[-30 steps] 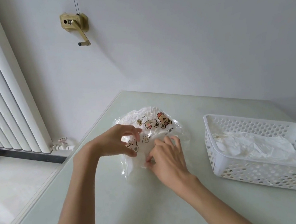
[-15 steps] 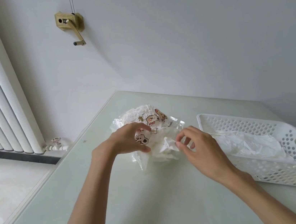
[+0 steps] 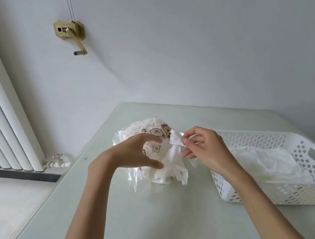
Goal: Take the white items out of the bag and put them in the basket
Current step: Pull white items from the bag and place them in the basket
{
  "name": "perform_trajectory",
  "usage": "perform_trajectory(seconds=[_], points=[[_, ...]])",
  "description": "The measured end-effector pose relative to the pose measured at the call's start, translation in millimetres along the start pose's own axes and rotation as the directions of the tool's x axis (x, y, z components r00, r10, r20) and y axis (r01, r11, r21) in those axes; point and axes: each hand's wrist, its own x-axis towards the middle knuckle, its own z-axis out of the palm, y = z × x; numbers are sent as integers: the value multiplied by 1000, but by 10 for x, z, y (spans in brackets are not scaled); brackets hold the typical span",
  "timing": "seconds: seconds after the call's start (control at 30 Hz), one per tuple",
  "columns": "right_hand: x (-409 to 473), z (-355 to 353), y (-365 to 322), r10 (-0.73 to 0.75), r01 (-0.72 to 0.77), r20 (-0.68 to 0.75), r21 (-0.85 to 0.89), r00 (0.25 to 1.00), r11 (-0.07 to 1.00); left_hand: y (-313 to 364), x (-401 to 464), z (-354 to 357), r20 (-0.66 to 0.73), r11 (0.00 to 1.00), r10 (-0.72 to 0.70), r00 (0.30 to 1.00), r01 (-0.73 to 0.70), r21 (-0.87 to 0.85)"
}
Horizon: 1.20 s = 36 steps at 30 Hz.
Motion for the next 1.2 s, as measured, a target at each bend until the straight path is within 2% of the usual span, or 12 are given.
perform_trajectory(seconds=[0.07, 0.23, 0.33, 0.43, 0.53, 0.6, 0.67, 0.73, 0.9, 1.03, 1.13, 1.2], points=[[22, -29, 8, 72, -76, 48, 76, 996, 994, 106, -8, -3, -21, 994, 54, 998, -56, -89], [39, -112, 29, 198, -237, 191, 212, 961, 948, 267, 132, 142, -252, 962, 135, 958, -188, -196], [-6, -183, 51, 182, -222, 283, 115, 942, 968, 266, 182, 176, -352, 975, 89, 932, -153, -159], [-16, -152, 112, 80, -53, 123, -211, 989, 976, 247, 161, 157, -363, 976, 42, 931, -116, -186], [-26, -55, 135, -55, 47, -14, -326, 998, 944, 271, 159, 174, -369, 957, 33, 929, -136, -255], [-11, -30, 162, -73, 52, -62, -284, 995, 958, 319, 139, 165, -341, 934, 58, 938, -172, -313], [15, -40, 166, -68, 48, -90, -214, 994, 976, 332, 112, 163, -217, 921, 108, 970, -180, -347], [43, -61, 161, -52, 37, -119, -130, 992, 991, 295, 115, 203, -115, 971, 77, 990, -100, -218], [68, -190, 150, -13, 20, -175, 38, 984, 999, 212, 189, 353, -170, 998, -29, 985, 38, 50], [75, -328, 130, 1, 19, -200, 100, 980, 995, 129, 244, 402, -184, 995, -60, 981, 74, 70], [87, -437, 118, -10, 67, -336, 157, 942, 985, 108, 272, 438, -194, 991, -79, 978, 99, 94], [89, -507, 96, 6, 54, -336, 170, 942, 984, 100, 278, 454, -187, 985, -82, 979, 108, 136]])
